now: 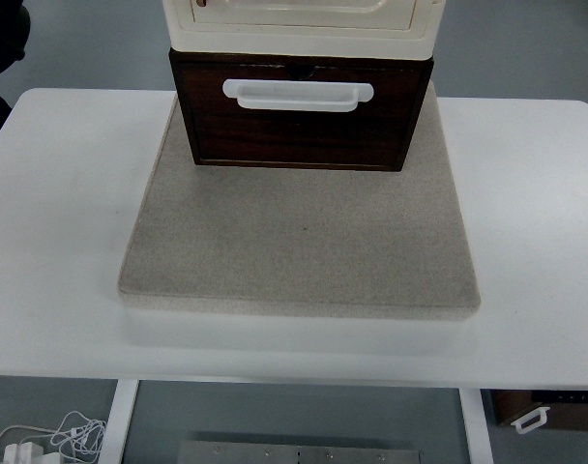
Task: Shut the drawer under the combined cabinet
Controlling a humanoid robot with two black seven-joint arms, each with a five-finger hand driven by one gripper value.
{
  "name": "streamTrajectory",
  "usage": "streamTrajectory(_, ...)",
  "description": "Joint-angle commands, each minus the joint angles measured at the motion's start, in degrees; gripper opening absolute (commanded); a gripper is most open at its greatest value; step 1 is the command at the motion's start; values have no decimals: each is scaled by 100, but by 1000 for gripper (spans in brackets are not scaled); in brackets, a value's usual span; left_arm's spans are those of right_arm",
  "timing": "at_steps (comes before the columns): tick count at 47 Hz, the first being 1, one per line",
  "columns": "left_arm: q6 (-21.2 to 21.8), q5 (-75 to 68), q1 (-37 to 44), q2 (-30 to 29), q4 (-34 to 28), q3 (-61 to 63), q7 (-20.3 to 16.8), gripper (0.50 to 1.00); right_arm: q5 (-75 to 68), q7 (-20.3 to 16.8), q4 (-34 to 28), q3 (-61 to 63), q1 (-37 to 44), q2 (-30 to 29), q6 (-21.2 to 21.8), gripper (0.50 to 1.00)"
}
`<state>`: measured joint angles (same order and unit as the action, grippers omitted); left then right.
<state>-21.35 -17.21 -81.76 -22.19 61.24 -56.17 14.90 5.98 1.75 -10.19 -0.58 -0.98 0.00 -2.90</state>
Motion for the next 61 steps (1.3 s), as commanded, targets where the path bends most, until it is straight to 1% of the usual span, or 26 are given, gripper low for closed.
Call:
streamTrajectory(1,0,16,-42,4,-462,-569,-197,1000,0,0,0,-3,1,0,0,952)
streamTrajectory(6,0,16,-77,-30,-1034,-1141,-593,1000,0,0,0,6,1,0,0,952)
streamTrajectory(14,87,25,-42,-303,-1500,-1704,-883,1000,0,0,0,6,1,0,0,952)
streamTrajectory(19,263,42,-7,-443,-1825,-1915,-945,1000,0,0,0,6,1,0,0,952)
streamTrajectory(23,509,262,-50,-496,-2326,-2056,-1007,1000,0,0,0,6,1,0,0,952)
streamTrajectory(27,650,613,-86,-540,-2862,-2012,-1007,1000,0,0,0,6,1,0,0,952)
streamTrajectory(37,694,930,2,-593,-3969,-1986,-1007,1000,9,0,-26,6,-8,0,35,952)
streamTrajectory(43,694,1351,142,-576,-4611,-1977,-1007,1000,0,0,-9,23,-8,0,26,952)
streamTrajectory(49,694,1563,564,-505,-4744,-1968,-1007,1000,0,0,-9,41,-8,0,35,952)
streamTrajectory(61,703,1581,1346,101,-4797,-1968,-1007,1000,0,0,-9,6,-17,0,35,952)
